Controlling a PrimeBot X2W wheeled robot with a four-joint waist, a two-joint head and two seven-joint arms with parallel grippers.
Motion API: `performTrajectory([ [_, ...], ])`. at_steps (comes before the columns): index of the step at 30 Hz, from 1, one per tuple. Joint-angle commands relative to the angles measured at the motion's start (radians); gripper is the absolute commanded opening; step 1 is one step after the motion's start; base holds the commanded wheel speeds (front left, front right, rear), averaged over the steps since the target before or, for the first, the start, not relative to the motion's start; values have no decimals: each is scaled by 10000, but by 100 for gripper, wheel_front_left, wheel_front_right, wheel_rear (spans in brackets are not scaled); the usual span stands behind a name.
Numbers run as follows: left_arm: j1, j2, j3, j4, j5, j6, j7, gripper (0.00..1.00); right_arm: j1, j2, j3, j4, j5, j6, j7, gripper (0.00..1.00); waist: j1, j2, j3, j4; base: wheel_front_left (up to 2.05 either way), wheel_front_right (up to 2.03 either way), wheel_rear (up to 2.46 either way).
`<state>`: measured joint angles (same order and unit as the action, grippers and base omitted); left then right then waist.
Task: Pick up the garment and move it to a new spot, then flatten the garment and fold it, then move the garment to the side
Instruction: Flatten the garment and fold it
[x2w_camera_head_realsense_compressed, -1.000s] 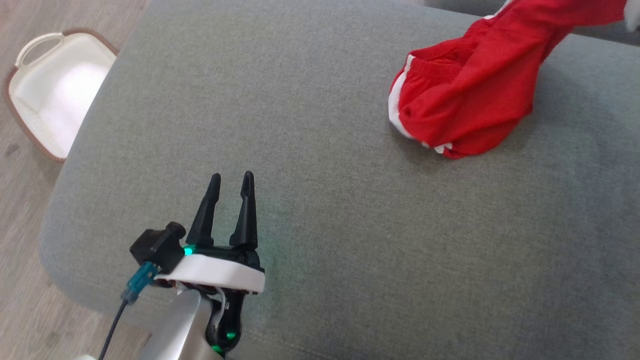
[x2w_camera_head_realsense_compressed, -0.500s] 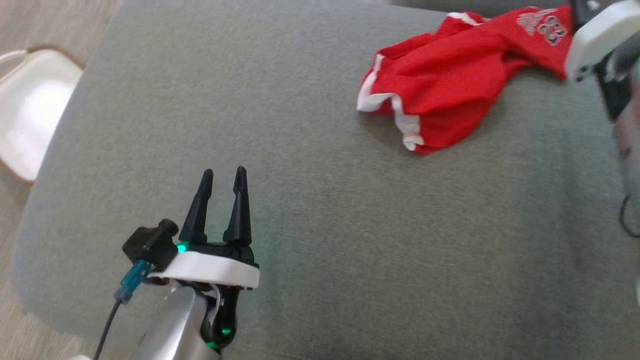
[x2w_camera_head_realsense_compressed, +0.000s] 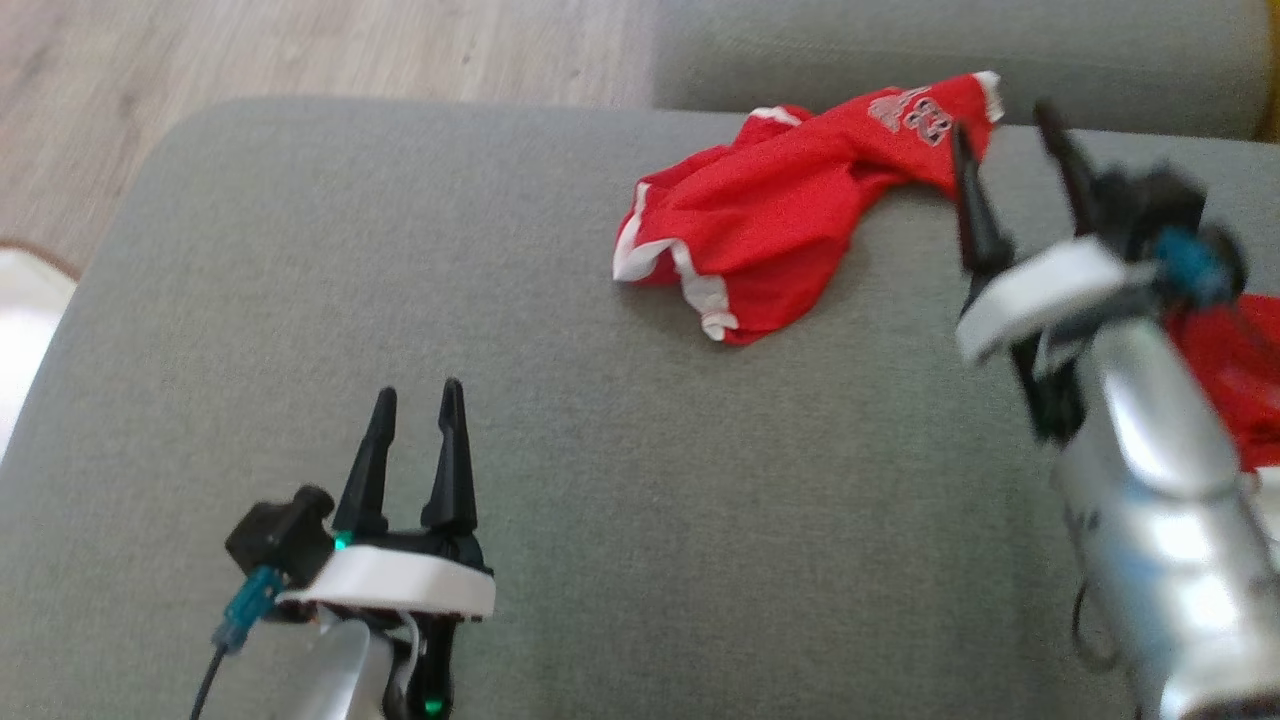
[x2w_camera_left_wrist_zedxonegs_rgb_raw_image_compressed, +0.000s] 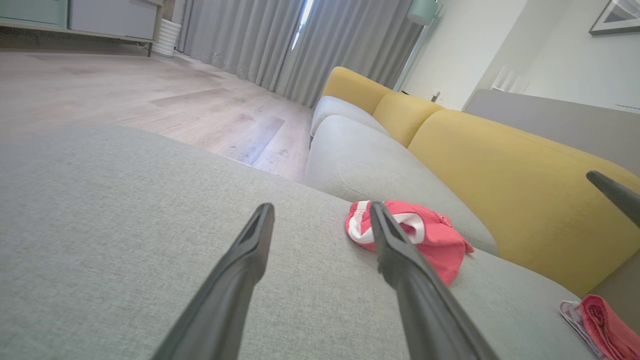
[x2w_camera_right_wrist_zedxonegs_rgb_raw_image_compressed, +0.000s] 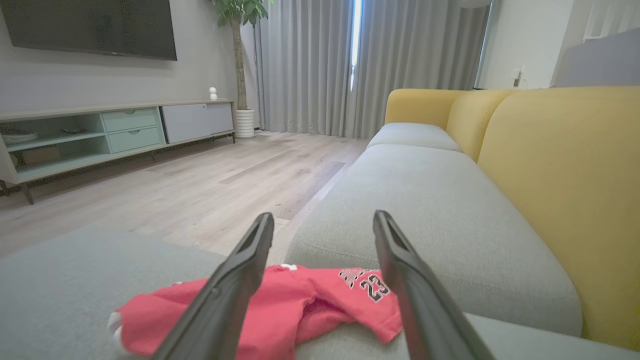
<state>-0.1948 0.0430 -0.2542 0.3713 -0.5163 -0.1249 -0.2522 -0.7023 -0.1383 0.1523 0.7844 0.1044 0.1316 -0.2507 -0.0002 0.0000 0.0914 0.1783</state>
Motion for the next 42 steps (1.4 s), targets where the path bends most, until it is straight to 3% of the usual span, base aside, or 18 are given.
performTrajectory([
  [1,-165,72,387,-286,121,-58,-95,100,319,238,106,-639,87,-9,-107,100,2,0,-295,-275,0,0,0],
  [6,97,75,462,-323,252,-58,-95,100,2553,663,-53,-2556,-22,-9,-109,100,2,0,-523,-417,0,0,0],
  [12,252,133,469,-364,325,-58,-95,100,4483,867,-97,-3853,56,-9,-109,100,2,0,-602,-445,0,0,0],
  [24,101,163,356,-440,345,-58,-95,100,5053,879,470,-4721,235,-9,145,100,2,0,-242,-240,0,0,0],
  [33,-238,146,186,-414,223,-58,-95,100,4041,880,1249,-4344,-681,-9,1164,100,2,0,316,383,0,0,0],
  [36,-419,125,18,-377,130,-58,-95,100,3183,880,1825,-3464,-1152,-9,1782,100,2,0,615,792,0,0,0],
  [42,-667,96,-237,-302,-20,-58,-95,100,1780,877,1907,-1502,-1674,-9,2300,100,2,0,1001,1452,0,0,0],
])
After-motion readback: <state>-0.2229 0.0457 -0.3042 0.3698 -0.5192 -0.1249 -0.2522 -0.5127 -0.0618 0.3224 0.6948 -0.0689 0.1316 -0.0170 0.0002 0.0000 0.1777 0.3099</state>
